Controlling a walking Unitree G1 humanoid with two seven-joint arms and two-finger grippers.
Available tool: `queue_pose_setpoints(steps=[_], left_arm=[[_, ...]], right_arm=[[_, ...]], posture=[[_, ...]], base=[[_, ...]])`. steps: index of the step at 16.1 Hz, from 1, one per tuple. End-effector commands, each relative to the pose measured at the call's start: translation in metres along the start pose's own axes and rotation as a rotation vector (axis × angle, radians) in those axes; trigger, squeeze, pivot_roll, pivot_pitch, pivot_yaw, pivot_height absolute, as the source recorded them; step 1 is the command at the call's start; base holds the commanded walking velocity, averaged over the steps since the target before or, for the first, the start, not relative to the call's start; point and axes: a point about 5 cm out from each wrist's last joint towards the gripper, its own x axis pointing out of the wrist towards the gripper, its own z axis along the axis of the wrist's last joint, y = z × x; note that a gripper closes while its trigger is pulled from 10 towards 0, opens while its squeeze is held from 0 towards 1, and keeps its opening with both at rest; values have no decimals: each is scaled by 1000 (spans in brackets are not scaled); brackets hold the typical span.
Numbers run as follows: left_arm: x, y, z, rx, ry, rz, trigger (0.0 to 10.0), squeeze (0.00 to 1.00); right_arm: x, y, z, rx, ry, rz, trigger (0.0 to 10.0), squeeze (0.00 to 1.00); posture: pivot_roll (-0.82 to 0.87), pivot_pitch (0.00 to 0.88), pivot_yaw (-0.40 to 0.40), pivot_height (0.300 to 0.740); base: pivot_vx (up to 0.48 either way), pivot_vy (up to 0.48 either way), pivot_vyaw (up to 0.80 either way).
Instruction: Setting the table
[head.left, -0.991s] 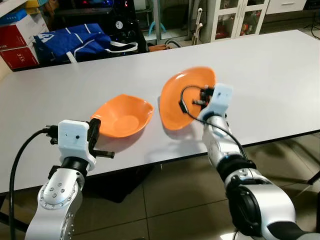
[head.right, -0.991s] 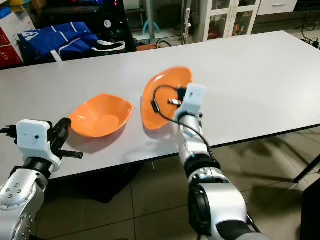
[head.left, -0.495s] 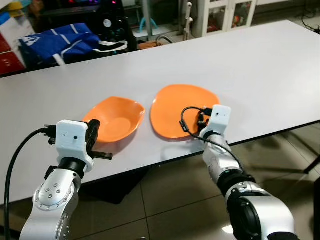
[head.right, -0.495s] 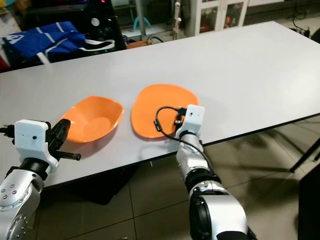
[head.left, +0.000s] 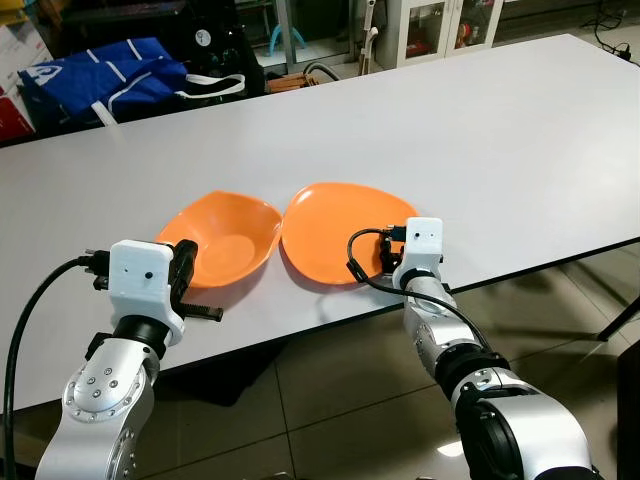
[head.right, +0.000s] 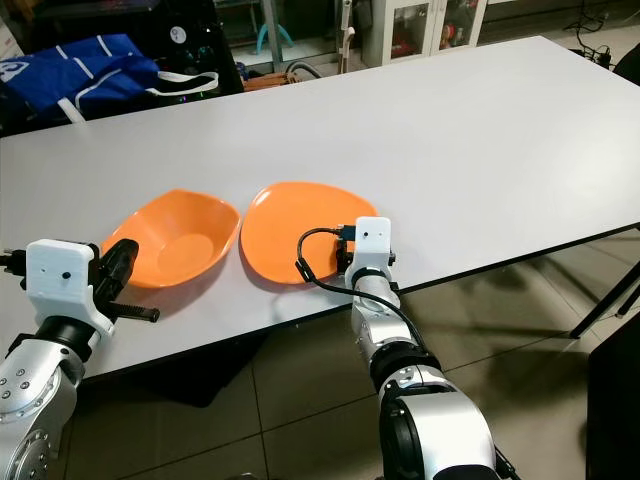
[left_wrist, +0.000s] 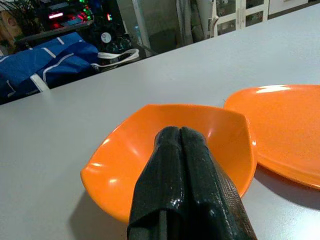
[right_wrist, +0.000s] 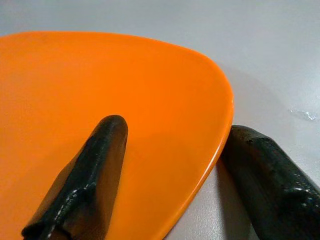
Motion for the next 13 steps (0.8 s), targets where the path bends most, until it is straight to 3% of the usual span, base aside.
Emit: queue_pose_setpoints(steps=[1, 5, 6, 7, 8, 13], left_arm=[[0, 2, 4, 12, -8, -2, 10000, 0], [3, 0, 3, 9, -7, -10, 10000, 0], [5, -1, 3, 8, -10, -10, 10000, 0], [8, -1, 4, 5, -18, -7, 10000, 0], [9, -1, 4, 4, -20, -7, 10000, 0], [14, -4, 1, -10, -16, -12, 10000, 0]], right_arm=[[-11, -3, -37, -31, 169, -11, 10000, 1000], [-10, -10, -32, -141, 115, -25, 10000, 1000], [-9, -12, -27, -207, 65, -40, 10000, 1000], [-8, -10, -19, -258, 7, -31, 10000, 216], [-7, -10, -18, -263, -2, -28, 10000, 0], [-13, -17, -32, -300, 37, -29, 10000, 0]], posture=[[30, 73, 140, 740], [13, 65, 133, 740], [10, 62, 128, 740], [2, 58, 125, 740], [0, 57, 124, 740], [-17, 50, 115, 740]], base=[[0, 0, 0], [0, 0, 0], [0, 0, 0], [0, 0, 0], [0, 0, 0], [0, 0, 0]])
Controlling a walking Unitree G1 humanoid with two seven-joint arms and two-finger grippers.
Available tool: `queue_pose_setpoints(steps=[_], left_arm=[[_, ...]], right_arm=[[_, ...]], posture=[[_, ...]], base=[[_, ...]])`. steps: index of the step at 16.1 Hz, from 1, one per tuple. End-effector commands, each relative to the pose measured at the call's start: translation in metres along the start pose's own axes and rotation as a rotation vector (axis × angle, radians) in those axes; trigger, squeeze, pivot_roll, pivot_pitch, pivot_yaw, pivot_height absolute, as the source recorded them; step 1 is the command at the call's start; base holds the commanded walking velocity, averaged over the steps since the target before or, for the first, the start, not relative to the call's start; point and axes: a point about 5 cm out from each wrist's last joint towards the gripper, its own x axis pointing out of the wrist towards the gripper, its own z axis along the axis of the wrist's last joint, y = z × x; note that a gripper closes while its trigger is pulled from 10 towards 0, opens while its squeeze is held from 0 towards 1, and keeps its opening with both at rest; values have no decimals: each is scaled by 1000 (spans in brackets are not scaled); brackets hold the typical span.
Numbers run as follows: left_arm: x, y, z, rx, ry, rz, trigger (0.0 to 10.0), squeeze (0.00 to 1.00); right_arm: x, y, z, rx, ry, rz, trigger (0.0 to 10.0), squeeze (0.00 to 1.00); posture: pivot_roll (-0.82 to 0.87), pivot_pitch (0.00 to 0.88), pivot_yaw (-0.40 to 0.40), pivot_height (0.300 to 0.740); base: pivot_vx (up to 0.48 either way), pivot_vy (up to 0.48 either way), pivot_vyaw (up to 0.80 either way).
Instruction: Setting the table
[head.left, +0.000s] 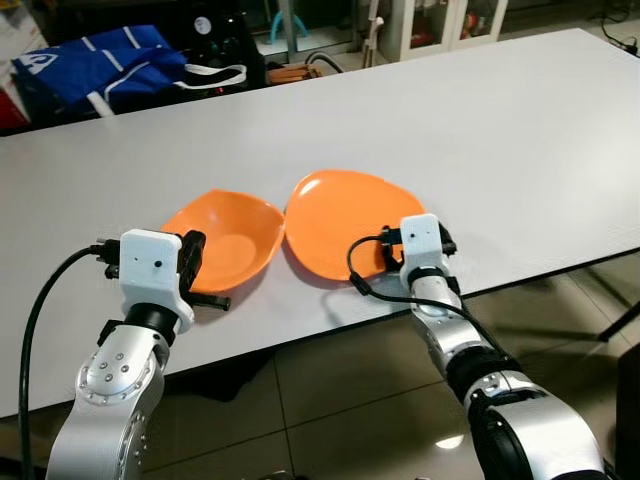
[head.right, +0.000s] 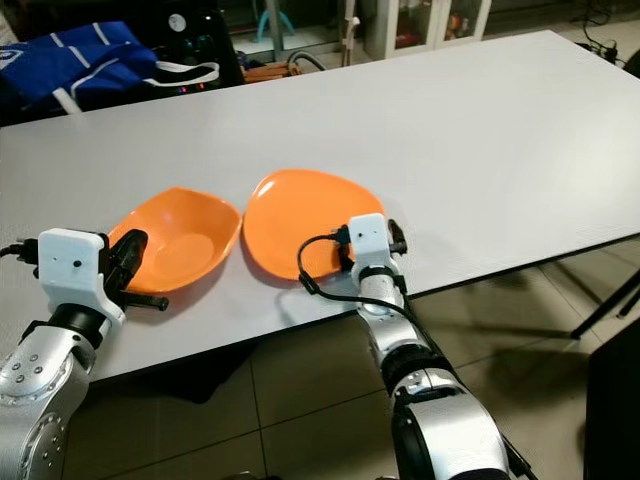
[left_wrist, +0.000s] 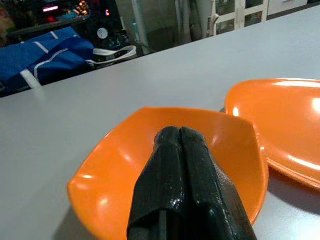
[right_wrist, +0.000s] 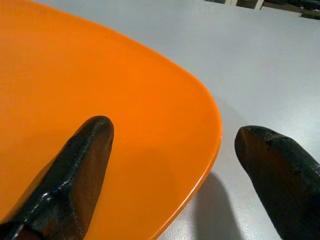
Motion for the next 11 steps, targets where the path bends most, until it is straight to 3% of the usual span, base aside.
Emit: queue_pose_setpoints(steps=[1, 6, 11], left_arm=[[2, 0, 1, 6, -3, 0, 10000, 0], [2, 2, -2, 5, 9, 3, 10000, 0], [2, 0, -3, -4, 11, 4, 10000, 0]], right_arm=[[-16, 5, -38, -34, 158, 27, 10000, 0], [-29, 12, -50, -11, 160, 66, 10000, 0], [-29, 6, -48, 135, 175, 60, 10000, 0]], posture=[[-17, 50, 115, 740], [-24, 55, 103, 740], [-45, 54, 96, 740]], base=[[0, 0, 0], [0, 0, 0], [0, 0, 0]])
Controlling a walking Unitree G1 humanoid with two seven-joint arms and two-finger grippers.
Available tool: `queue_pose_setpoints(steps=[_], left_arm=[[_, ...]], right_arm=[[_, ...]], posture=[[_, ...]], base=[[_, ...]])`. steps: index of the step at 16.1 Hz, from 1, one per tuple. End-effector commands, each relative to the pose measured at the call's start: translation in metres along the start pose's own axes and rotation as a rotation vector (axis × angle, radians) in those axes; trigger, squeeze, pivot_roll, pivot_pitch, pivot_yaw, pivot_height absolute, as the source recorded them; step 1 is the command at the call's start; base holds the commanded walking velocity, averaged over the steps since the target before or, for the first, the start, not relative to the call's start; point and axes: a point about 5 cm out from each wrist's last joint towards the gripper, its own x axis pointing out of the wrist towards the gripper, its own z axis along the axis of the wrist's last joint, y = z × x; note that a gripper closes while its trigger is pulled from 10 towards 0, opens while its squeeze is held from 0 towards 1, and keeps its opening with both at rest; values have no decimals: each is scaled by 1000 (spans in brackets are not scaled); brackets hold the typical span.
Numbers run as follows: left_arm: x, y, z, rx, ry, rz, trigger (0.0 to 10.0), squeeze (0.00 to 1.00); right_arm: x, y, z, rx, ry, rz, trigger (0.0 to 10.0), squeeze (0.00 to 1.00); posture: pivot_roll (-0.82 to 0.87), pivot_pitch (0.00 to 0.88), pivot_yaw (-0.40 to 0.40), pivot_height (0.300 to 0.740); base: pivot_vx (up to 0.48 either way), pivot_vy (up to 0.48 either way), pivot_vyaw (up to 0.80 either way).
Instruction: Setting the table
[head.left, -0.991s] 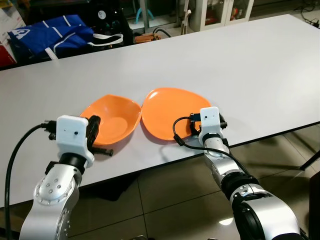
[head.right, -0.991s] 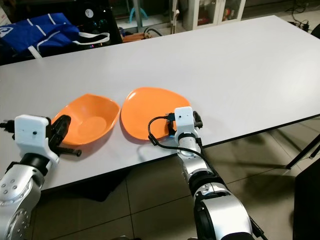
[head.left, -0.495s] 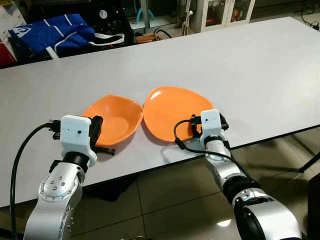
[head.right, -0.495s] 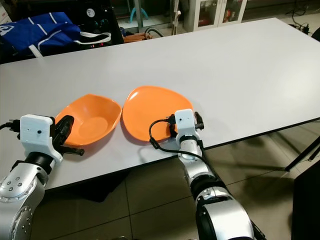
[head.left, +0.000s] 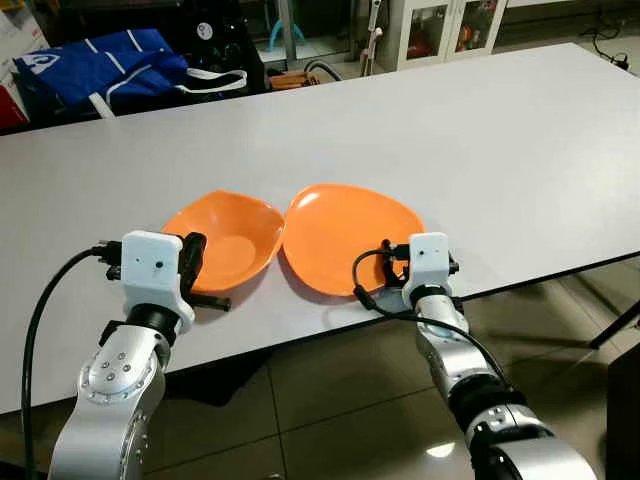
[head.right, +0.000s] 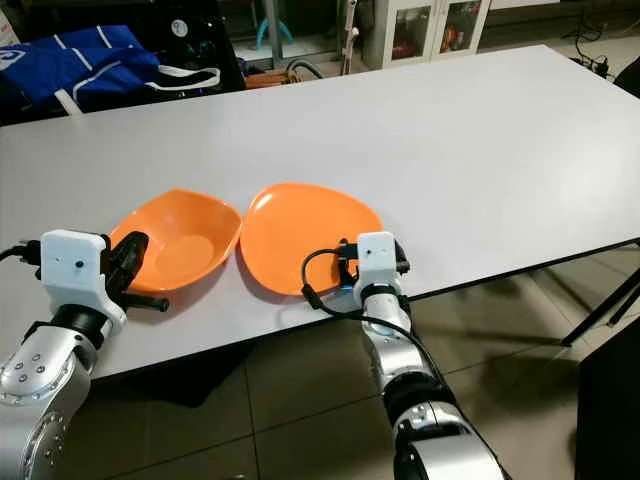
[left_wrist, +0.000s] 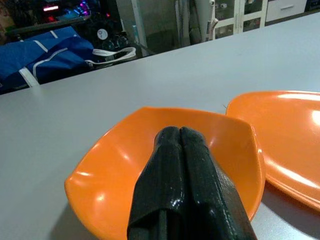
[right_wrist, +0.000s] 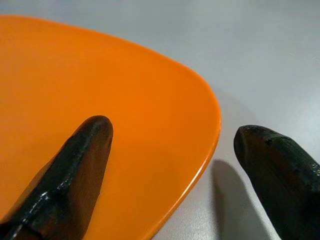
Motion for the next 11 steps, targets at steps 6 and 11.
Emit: queue_pose_setpoints(steps=[6, 11], left_arm=[[4, -1, -2, 1, 8, -5, 10000, 0], [5, -1, -3, -5, 7, -2, 10000, 0]], right_arm=[[-29, -17, -28, 3, 138, 13, 10000, 0], [-38, -18, -21, -10, 130, 39, 10000, 0]], posture=[[-68, 53, 95, 740], [-75, 50, 92, 740]], base=[[0, 0, 0], [0, 0, 0]])
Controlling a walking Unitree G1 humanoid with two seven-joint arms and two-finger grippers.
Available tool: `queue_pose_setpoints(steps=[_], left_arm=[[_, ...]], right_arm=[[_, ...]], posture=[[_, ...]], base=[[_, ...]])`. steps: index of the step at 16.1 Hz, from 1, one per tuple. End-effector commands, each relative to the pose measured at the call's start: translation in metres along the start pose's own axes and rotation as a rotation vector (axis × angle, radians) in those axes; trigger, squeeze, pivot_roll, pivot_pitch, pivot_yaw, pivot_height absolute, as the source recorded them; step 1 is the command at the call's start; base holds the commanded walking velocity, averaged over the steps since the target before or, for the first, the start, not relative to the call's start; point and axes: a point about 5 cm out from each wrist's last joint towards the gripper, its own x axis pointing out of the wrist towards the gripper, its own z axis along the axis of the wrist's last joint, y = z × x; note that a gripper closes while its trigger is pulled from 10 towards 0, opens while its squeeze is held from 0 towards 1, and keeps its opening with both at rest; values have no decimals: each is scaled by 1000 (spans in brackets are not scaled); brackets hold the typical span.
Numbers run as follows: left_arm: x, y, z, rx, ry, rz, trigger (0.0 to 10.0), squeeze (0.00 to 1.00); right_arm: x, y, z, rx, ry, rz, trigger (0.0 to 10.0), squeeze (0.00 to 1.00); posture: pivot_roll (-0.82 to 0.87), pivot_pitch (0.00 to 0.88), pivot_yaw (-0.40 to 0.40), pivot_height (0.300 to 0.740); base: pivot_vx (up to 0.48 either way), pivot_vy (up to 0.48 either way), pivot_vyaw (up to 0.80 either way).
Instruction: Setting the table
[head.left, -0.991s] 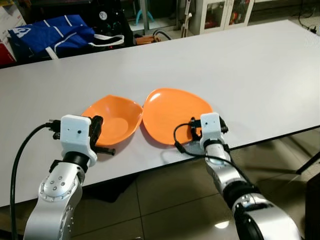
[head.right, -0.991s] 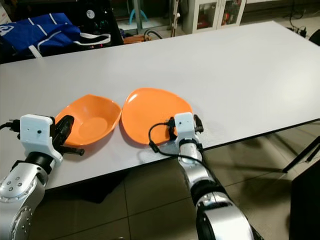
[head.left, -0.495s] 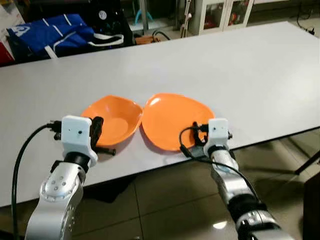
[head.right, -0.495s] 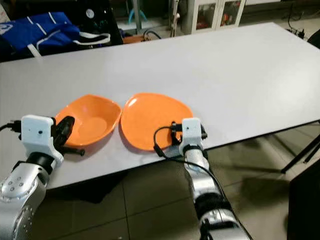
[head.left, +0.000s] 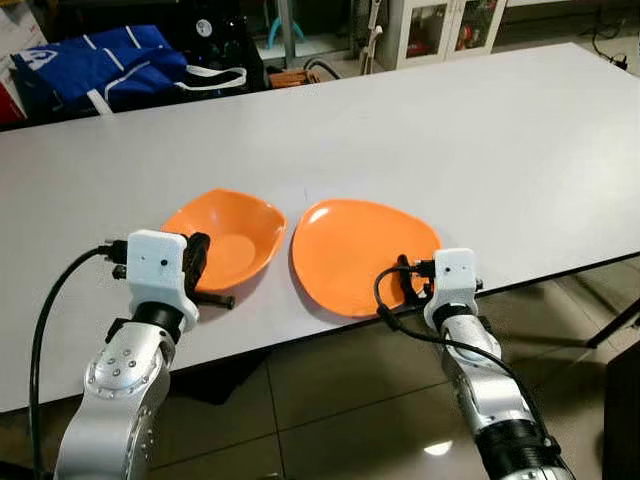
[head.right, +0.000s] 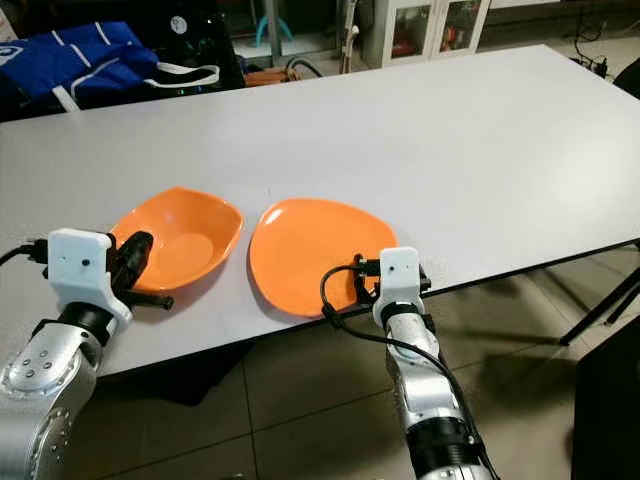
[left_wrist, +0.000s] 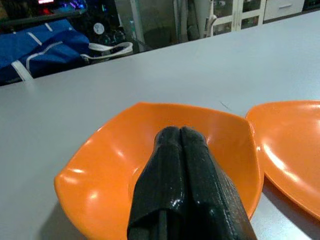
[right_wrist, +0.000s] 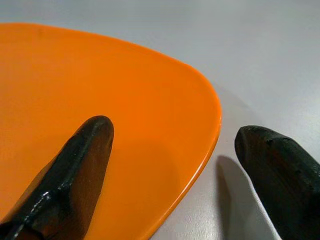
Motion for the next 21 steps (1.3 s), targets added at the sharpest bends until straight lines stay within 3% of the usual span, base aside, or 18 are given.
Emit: queue_pose_setpoints(steps=[1, 3, 8, 18, 19, 21], left_arm=[[0, 1, 0, 7, -6, 3, 10000, 0], [1, 0, 0, 6, -7, 3, 10000, 0], [1, 1, 2, 9, -13, 7, 10000, 0], [-1, -1, 2, 6, -15, 20, 10000, 0], [-2, -1, 2, 6, -14, 20, 10000, 0], [-2, -1, 1, 6, -13, 21, 10000, 0]], right_arm=[[-6, 3, -20, -19, 99, 17, 10000, 0], [-6, 7, -18, -20, 108, 24, 10000, 0], [21, 23, -1, -50, 81, 54, 10000, 0], [52, 14, 26, -146, 33, 25, 10000, 0], [53, 12, 26, -160, 39, 19, 10000, 1000], [53, 11, 24, -178, 42, 21, 10000, 1000]], posture=[[-75, 50, 92, 740], [-73, 48, 92, 740], [-40, 41, 90, 740], [-25, 47, 78, 740], [-24, 49, 78, 740], [-24, 50, 78, 740]], base=[[0, 0, 0], [0, 0, 0], [0, 0, 0], [0, 0, 0], [0, 0, 0], [0, 0, 0]])
